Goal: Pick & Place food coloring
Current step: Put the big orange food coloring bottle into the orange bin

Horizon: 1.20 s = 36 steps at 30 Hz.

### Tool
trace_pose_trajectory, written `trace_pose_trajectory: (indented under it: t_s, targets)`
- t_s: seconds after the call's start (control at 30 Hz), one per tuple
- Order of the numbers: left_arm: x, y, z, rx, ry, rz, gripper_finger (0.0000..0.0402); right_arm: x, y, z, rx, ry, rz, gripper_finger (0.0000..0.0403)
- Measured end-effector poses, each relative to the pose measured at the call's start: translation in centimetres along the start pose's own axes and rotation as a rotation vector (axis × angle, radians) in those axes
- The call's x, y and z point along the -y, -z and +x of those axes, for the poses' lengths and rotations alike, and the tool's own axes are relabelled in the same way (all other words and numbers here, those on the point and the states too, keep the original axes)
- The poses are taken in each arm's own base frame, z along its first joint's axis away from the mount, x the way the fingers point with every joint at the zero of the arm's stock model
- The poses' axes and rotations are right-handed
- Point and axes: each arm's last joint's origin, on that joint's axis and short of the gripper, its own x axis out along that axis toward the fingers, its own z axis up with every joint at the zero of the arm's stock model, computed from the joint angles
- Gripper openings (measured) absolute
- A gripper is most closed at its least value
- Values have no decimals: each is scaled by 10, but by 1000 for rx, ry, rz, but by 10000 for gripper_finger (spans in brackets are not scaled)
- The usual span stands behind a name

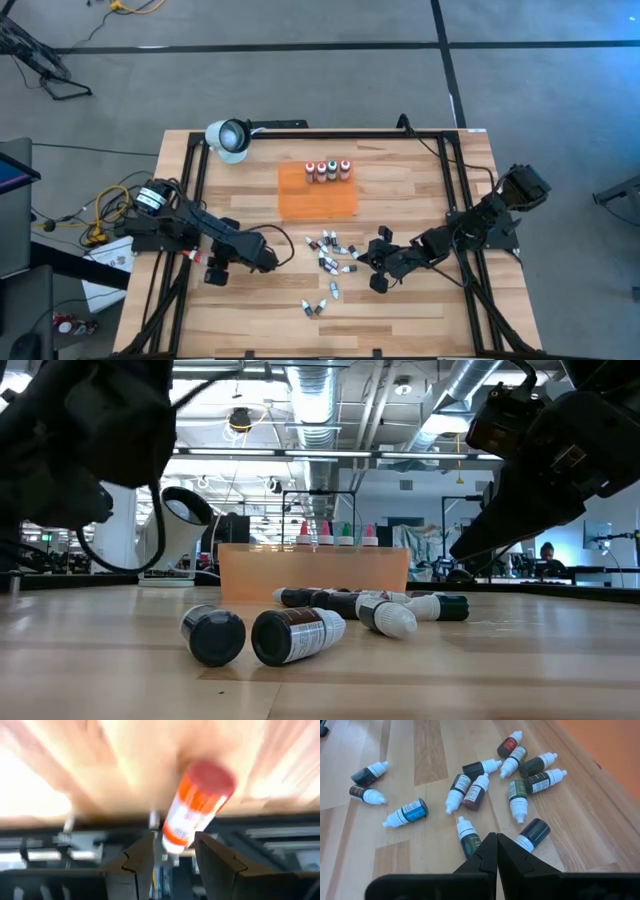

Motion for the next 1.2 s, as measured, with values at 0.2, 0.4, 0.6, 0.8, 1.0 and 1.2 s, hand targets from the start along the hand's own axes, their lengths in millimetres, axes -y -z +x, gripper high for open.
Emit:
trace_pose_trajectory:
  t_s: [0.2,0.4,0.6,0.8,1.0,1.2]
  targets:
    - [3,15,-10,76,76,-28,132,0,1,0,-11,1,-5,1]
    - [8,26,-19,202,94,1,149,0,1,0,-13,-4,-4,1]
    - [11,28,-7,208,72,6,195,0,1,0,-15,-15,-3,1]
    - [10,32,17,113,67,-18,220,0,1,0,-15,-15,-3,1]
    - [6,32,33,91,46,-34,227,0,1,0,-14,-16,-2,1]
    - [2,31,51,77,41,-35,226,0,1,0,-14,-16,-2,1]
